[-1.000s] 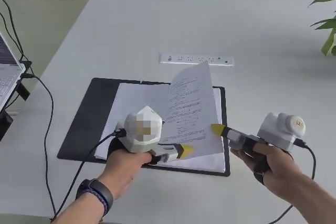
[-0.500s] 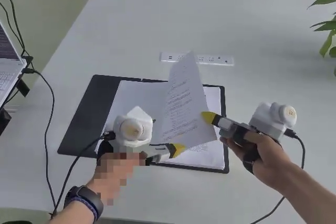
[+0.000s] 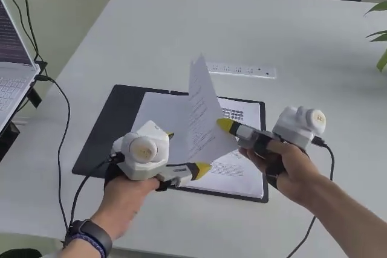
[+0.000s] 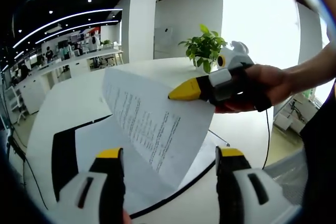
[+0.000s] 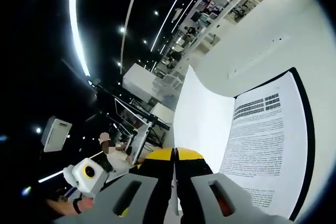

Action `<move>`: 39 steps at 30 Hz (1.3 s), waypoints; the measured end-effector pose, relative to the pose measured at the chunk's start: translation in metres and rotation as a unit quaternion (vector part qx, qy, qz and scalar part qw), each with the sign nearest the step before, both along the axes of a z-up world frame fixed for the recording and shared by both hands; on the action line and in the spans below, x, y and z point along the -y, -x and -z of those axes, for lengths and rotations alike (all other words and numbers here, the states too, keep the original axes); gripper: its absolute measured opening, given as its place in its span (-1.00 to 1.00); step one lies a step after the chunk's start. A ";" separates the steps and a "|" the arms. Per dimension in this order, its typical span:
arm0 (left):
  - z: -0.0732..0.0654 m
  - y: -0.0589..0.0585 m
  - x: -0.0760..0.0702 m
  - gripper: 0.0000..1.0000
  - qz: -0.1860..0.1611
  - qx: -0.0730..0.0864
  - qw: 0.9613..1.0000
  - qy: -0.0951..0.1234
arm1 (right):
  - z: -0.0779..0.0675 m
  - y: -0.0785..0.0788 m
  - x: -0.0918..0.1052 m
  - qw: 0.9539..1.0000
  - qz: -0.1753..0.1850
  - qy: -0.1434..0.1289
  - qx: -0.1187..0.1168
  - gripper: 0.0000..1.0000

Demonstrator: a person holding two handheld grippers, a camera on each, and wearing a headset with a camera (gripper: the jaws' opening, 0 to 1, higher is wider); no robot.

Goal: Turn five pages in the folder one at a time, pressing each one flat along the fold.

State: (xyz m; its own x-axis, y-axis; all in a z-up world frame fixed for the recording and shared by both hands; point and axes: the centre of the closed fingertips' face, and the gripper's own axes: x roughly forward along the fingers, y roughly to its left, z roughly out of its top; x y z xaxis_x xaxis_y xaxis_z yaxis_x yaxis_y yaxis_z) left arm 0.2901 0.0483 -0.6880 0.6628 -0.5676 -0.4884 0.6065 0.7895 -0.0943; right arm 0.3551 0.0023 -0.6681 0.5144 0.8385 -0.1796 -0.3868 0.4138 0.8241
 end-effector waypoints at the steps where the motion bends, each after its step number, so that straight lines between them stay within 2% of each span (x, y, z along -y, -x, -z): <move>1: 0.000 0.000 -0.002 0.42 -0.002 0.002 1.000 -0.001 | -0.001 0.000 -0.003 1.000 -0.002 -0.001 0.000 -1.00; 4: -0.001 -0.001 -0.004 0.42 -0.007 0.004 1.000 -0.004 | -0.001 -0.003 -0.012 1.000 -0.009 -0.005 -0.002 -1.00; 7: 0.000 -0.001 0.000 0.43 -0.002 0.007 1.000 -0.011 | 0.000 -0.004 -0.020 1.000 -0.015 -0.008 -0.005 -1.00; 10: -0.003 -0.003 0.002 0.42 -0.010 0.008 1.000 0.001 | 0.001 -0.005 -0.027 1.000 -0.019 -0.009 -0.008 -1.00; 13: -0.005 -0.004 -0.001 0.43 -0.012 0.010 1.000 0.001 | 0.003 -0.002 -0.037 1.000 -0.027 -0.010 -0.013 -1.00; 16: -0.008 -0.003 -0.011 0.44 -0.018 0.014 1.000 0.000 | 0.008 -0.004 -0.048 0.999 -0.038 -0.009 -0.017 -1.00; 21: -0.014 -0.002 -0.037 0.46 -0.042 0.020 0.999 -0.001 | 0.014 -0.006 -0.070 0.998 -0.057 -0.010 -0.025 -1.00; 27: -0.014 0.000 -0.065 0.47 -0.064 0.021 0.998 -0.008 | 0.025 -0.006 -0.095 0.996 -0.078 -0.005 -0.035 -1.00; 33: -0.017 0.004 -0.093 0.47 -0.095 0.022 0.995 -0.004 | 0.033 0.001 -0.127 0.994 -0.102 -0.001 -0.048 -1.00; 39: -0.017 0.009 -0.118 0.47 -0.122 0.020 0.992 0.000 | 0.051 0.008 -0.159 0.989 -0.129 0.008 -0.065 -1.00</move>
State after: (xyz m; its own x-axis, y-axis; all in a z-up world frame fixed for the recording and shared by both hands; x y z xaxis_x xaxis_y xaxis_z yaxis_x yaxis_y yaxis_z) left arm 0.2810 0.1660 -0.6709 0.7991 -0.3882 -0.4591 0.4014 0.9130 -0.0732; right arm 0.3471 0.1612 -0.7190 0.2546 0.9358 -0.2440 -0.3734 0.3279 0.8678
